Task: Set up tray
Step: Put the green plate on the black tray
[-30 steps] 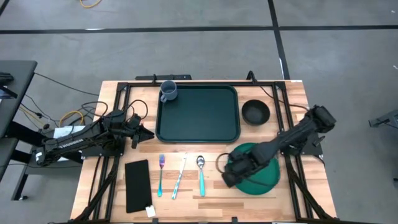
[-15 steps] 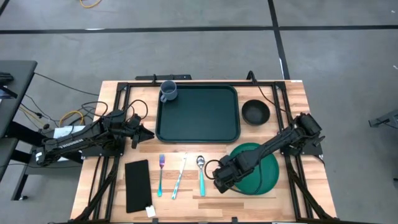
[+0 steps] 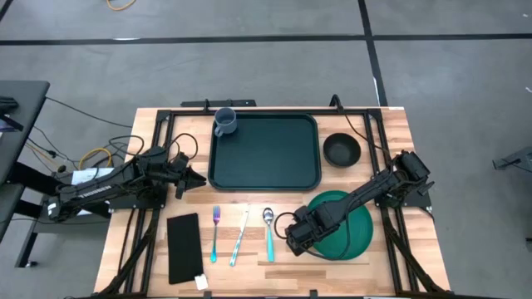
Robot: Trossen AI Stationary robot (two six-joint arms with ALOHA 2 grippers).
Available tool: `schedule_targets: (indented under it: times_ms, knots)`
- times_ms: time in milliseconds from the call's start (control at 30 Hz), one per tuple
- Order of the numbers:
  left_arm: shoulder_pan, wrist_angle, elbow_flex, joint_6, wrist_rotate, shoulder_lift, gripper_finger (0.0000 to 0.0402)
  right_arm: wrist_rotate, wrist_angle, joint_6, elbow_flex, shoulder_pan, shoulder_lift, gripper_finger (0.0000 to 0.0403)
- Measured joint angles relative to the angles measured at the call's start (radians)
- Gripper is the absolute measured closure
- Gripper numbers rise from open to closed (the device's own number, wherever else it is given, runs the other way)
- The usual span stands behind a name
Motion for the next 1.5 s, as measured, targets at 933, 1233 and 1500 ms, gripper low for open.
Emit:
schedule_targets:
  times_ms: [933, 1233, 1500]
  knots:
    - [0.000, 0.000, 0.000, 0.002, 0.003, 0.000, 0.0301, -0.050, 0.075, -0.053, -0.013, -0.025, 0.092, 0.0291]
    - [0.000, 0.000, 0.000, 0.001, 0.003, 0.000, 0.0301, -0.052, 0.064, -0.045, -0.012, -0.029, 0.077, 0.0382]
    - [0.000, 0.001, 0.000, 0.001, 0.002, 0.000, 0.0301, -0.020, -0.083, -0.027, 0.072, -0.030, 0.073, 0.0390]
